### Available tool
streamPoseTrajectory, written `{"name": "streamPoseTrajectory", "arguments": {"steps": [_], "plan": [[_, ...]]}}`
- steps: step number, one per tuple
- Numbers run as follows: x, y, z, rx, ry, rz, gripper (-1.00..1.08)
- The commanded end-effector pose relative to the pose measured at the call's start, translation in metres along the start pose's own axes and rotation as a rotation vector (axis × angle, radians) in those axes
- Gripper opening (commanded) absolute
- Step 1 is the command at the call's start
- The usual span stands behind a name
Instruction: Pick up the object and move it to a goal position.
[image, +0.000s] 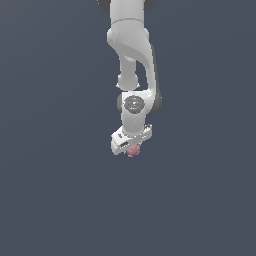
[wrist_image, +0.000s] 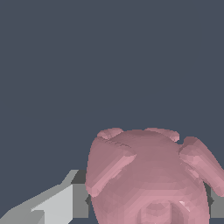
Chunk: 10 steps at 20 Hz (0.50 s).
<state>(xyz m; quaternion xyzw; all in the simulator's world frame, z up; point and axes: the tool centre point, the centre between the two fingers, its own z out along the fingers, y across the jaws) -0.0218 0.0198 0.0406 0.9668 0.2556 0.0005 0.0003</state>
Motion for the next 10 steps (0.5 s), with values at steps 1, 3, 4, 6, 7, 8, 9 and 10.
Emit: {"name": "streamPoseTrajectory", "arguments": {"steps": [1, 3, 4, 6, 7, 8, 9, 10], "plan": [[0.000, 0.000, 0.000, 0.000, 0.000, 0.000, -1.00], [0.000, 0.000, -0.001, 0.000, 0.000, 0.000, -1.00], [0.000, 0.000, -0.002, 0.000, 0.000, 0.000, -1.00], [-0.001, -0.001, -0.006, 0.000, 0.000, 0.000, -1.00], [-0.001, -0.002, -0.009, 0.000, 0.000, 0.000, -1.00], [-0.001, -0.002, -0.013, 0.000, 0.000, 0.000, -1.00], [-0.002, -0.003, -0.016, 0.000, 0.000, 0.000, -1.00], [-0.002, -0.003, -0.021, 0.000, 0.000, 0.000, -1.00]]}}
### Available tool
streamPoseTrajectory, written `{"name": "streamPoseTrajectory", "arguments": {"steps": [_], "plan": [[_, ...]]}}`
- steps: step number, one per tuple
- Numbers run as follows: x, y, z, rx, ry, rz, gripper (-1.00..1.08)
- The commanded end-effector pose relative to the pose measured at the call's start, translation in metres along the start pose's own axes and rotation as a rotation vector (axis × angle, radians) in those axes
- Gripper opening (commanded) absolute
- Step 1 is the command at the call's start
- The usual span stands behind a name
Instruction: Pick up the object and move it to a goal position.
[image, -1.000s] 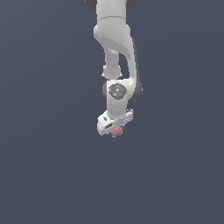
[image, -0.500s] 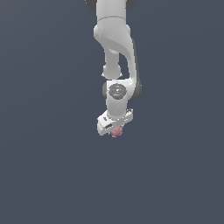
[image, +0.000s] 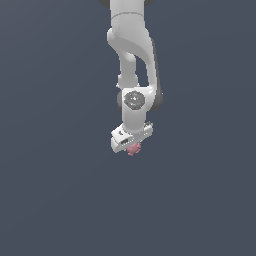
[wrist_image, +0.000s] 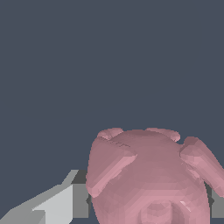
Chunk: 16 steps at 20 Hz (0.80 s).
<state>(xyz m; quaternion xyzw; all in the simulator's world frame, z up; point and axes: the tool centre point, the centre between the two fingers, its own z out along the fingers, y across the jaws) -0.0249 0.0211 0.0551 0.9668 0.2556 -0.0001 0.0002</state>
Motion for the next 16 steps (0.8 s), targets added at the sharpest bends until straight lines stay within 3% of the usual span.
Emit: {"name": "streamPoseTrajectory", "arguments": {"steps": [1, 16], "plan": [[-0.001, -0.002, -0.011, -0.001, 0.001, 0.000, -1.00], [-0.012, -0.023, -0.141, -0.001, 0.000, -0.001, -1.00]]}}
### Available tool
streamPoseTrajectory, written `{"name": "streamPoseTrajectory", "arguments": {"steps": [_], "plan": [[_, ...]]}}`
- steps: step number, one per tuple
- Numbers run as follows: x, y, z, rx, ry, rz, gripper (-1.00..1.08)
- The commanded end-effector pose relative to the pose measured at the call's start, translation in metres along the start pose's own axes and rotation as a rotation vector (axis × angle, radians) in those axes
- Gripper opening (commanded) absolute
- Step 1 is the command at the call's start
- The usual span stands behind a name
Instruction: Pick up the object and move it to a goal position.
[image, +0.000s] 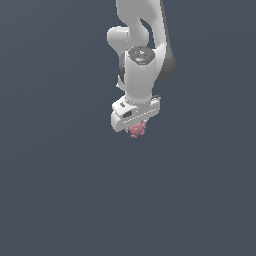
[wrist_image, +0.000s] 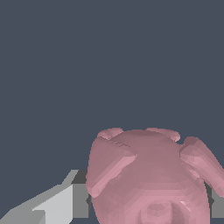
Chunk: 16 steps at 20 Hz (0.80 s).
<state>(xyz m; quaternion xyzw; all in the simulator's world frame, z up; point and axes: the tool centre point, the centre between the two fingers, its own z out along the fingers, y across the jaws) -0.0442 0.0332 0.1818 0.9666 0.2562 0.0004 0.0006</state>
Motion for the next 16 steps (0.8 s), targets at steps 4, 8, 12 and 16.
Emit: {"name": "streamPoseTrajectory", "arguments": {"steps": [4, 8, 12, 16], "plan": [[-0.004, -0.007, -0.047, 0.001, 0.000, 0.000, -1.00], [-0.005, -0.010, -0.070, 0.002, 0.000, 0.000, -1.00], [-0.005, -0.012, -0.084, 0.002, 0.000, 0.000, -1.00], [-0.005, -0.012, -0.089, 0.002, 0.000, 0.000, -1.00]]}}
